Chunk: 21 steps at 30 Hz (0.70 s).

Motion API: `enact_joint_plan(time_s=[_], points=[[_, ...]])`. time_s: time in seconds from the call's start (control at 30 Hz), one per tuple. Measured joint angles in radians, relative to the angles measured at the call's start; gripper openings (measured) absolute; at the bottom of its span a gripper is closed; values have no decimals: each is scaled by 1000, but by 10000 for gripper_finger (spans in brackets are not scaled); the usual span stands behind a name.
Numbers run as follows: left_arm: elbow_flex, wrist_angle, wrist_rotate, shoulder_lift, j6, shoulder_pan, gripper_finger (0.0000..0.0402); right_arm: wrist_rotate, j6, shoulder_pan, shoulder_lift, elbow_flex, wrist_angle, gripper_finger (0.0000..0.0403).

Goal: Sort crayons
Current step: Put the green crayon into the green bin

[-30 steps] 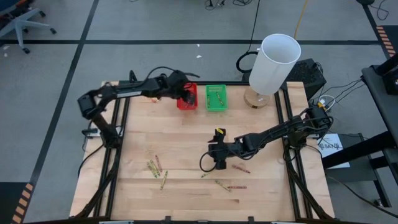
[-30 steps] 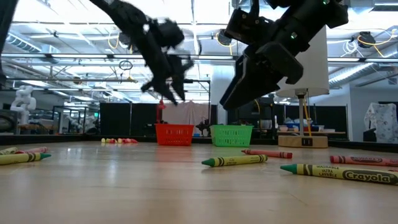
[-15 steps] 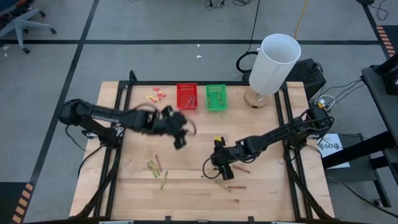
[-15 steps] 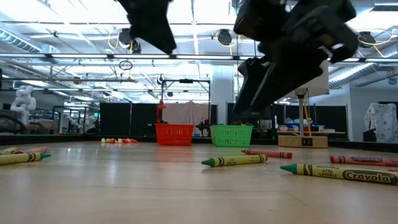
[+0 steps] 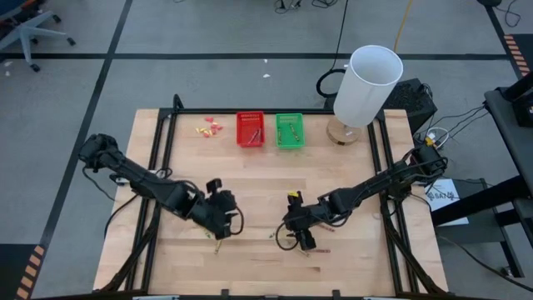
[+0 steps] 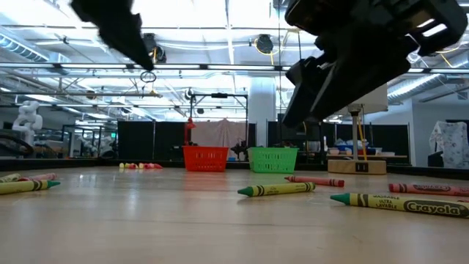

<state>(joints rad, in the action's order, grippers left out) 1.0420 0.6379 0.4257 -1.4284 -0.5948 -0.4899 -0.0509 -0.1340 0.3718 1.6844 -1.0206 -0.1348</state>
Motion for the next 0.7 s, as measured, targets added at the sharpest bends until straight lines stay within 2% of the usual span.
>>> enact_joint_plan(time_s=[0.23, 0.47, 0.7], points=[[-27, -16, 2, -13, -123, -45, 155, -3, -4, 11, 22, 0, 27, 242], [-30, -125, 3, -77, -82, -79, 155, -5, 10, 10, 123, 0, 108, 240], [-30, -176, -4, -146, -89, -104, 155, -5, -1, 10, 157, 0, 116, 207]])
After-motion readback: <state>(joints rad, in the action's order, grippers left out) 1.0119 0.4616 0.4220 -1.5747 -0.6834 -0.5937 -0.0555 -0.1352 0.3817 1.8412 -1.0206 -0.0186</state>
